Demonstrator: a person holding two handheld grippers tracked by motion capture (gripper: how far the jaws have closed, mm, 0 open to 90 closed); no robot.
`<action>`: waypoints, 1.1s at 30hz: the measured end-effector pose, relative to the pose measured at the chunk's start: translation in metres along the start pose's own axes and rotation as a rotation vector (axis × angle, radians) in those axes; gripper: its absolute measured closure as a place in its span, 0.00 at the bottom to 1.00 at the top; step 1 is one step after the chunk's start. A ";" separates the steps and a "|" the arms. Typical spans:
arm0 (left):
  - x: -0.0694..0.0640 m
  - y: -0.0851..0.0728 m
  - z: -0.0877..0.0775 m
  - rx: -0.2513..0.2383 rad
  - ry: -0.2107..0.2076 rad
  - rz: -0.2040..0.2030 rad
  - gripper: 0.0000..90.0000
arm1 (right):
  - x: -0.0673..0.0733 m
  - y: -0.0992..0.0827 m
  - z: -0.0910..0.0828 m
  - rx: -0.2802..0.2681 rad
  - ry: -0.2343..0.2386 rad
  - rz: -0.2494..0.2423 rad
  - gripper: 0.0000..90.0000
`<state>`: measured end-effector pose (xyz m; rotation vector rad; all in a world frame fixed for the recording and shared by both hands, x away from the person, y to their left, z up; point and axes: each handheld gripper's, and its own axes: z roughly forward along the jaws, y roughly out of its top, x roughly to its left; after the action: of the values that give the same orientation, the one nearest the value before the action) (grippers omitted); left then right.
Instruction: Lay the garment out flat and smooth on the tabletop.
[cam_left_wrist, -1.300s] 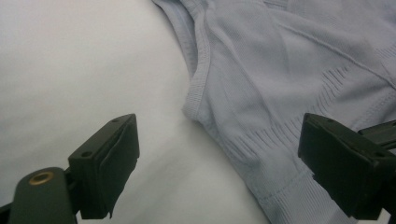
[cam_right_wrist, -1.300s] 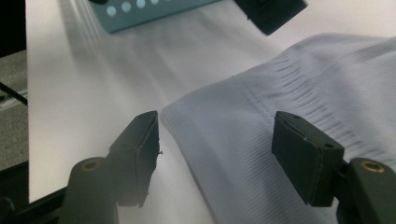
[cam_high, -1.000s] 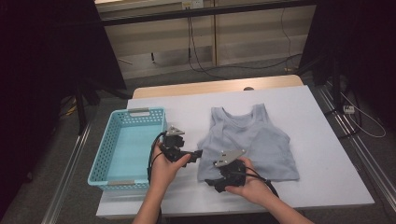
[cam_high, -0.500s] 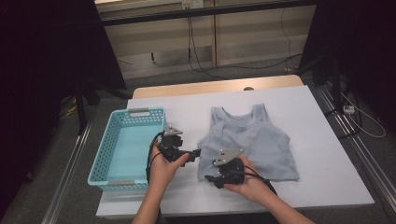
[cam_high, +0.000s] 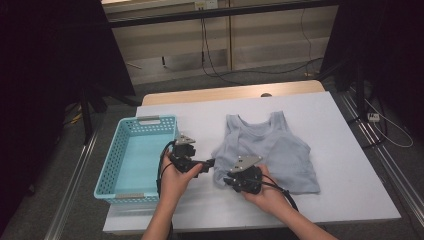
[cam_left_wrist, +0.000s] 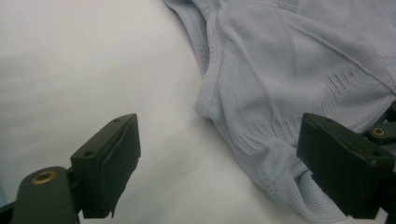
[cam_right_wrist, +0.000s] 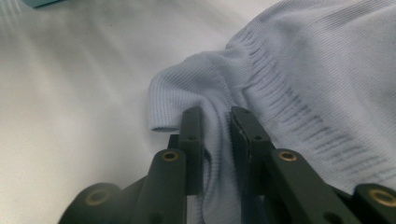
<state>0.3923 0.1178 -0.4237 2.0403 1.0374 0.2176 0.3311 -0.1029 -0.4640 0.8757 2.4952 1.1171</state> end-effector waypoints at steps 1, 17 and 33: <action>0.000 0.000 0.000 -0.001 -0.002 -0.002 0.15 | 0.000 0.000 0.000 0.000 -0.003 -0.006 0.86; 0.001 0.006 0.005 -0.007 -0.013 0.009 0.16 | 0.001 -0.002 -0.022 -0.084 0.050 0.049 0.90; -0.003 0.010 0.007 -0.003 -0.022 0.024 0.16 | 0.007 -0.007 -0.033 -0.097 0.078 0.039 0.90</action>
<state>0.3996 0.1084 -0.4203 2.0484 0.9988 0.2084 0.3074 -0.1211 -0.4476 0.8736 2.4714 1.2965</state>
